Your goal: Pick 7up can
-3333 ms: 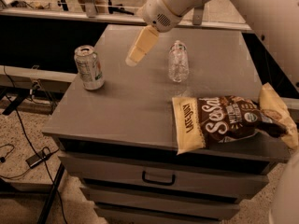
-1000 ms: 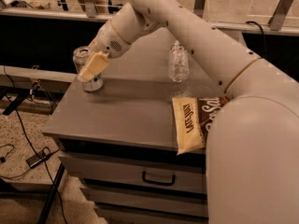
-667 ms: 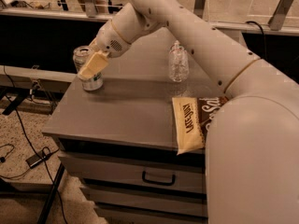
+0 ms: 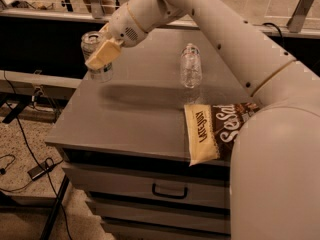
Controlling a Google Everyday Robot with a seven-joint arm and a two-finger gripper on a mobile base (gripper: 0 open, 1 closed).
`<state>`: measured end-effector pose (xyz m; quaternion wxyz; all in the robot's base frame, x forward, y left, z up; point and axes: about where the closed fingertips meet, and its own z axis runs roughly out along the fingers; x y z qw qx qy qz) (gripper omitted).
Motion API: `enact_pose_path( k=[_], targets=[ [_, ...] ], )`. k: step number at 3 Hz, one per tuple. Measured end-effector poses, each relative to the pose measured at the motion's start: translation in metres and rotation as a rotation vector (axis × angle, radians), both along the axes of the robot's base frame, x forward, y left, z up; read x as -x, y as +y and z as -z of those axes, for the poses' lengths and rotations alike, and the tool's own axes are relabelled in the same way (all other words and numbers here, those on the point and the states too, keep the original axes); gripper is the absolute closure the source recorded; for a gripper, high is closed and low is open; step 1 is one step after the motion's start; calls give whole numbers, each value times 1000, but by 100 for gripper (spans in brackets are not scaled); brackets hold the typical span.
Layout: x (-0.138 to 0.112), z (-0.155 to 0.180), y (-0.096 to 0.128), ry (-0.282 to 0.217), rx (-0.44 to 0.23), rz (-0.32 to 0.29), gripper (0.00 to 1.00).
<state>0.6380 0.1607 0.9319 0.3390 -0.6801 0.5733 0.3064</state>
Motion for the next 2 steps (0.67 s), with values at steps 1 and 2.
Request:
enact_pose_path(
  k=[1,2],
  targets=[
    [2,-16,3,-21,-8,-70,100],
    [5,-19,1,-19,-3,-85,100]
  ],
)
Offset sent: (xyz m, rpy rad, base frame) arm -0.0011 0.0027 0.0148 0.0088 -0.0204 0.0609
